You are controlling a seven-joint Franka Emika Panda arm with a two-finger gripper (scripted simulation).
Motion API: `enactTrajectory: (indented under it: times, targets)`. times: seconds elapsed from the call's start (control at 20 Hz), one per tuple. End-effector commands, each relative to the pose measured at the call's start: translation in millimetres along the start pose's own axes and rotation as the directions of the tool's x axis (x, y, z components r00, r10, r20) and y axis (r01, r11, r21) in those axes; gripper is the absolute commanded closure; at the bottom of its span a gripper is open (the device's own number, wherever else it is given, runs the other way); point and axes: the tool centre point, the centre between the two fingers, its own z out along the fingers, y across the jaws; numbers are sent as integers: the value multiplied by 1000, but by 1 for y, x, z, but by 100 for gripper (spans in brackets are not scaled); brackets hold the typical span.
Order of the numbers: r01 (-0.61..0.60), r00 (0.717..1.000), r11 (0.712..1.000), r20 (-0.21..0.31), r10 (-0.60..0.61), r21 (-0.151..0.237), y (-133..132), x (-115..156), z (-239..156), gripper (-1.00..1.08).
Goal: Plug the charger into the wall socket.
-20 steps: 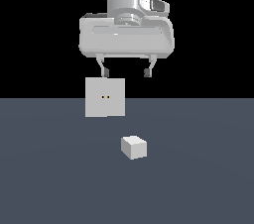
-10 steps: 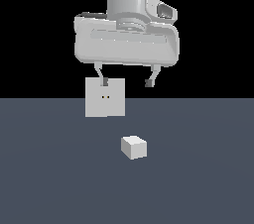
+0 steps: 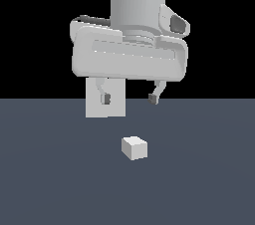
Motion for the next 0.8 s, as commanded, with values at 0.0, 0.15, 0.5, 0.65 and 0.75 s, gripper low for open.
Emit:
enactTrajectory:
  times: [0.0,0.15,0.5,0.65,0.75]
  targets:
    - [31,999,1000,-25,-30,4,0,-6,6,-92]
    - [61,997,998,-50,-60,8,1,-11,13,-92]
    - [112,990,994,-91,-110,16,1,-19,25,-92]
    - [125,987,992,-102,-122,18,1,-21,28,-92]
    - [131,986,991,-106,-128,19,1,-22,30,-92]
